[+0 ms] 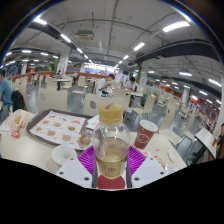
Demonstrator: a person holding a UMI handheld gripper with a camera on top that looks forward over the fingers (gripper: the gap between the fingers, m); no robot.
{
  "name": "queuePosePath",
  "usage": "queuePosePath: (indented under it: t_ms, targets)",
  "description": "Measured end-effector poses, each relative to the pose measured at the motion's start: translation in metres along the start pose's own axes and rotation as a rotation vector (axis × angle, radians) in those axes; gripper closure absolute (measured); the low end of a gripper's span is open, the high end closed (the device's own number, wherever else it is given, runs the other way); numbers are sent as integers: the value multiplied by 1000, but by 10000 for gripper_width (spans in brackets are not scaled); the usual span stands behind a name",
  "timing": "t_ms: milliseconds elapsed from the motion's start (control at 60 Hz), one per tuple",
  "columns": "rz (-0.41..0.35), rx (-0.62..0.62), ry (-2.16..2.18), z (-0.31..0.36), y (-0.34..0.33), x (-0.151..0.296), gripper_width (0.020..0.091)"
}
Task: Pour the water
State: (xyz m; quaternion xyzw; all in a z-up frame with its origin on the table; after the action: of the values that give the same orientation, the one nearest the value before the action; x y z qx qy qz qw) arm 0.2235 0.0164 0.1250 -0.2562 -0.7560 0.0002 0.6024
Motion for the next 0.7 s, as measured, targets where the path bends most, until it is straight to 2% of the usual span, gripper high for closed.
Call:
queuePosePath:
  t_ms: [217, 250, 417, 550, 667, 700]
  targets:
    - [125, 11, 128, -4, 19, -64, 709]
    - [95, 7, 152, -4, 19, -61, 721]
    - [129, -2, 196, -8, 21, -66, 705]
    - [185, 21, 164, -7, 18, -67, 589]
    - [242, 48, 137, -8, 0, -67, 255]
    - [249, 43, 123, -10, -8, -67, 254]
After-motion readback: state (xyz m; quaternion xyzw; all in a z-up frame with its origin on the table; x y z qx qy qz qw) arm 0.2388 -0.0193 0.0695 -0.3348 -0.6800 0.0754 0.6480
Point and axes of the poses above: the point between the fingertips, and its own axes, seen from behind it with the camera up: z to the left, x up, y forward, the way the camera looks, the point moved 3 cm from there along -y, backward, against the way the camera looks, and after that the axes turned 13 degrees about -x, right-handed, at the moved point
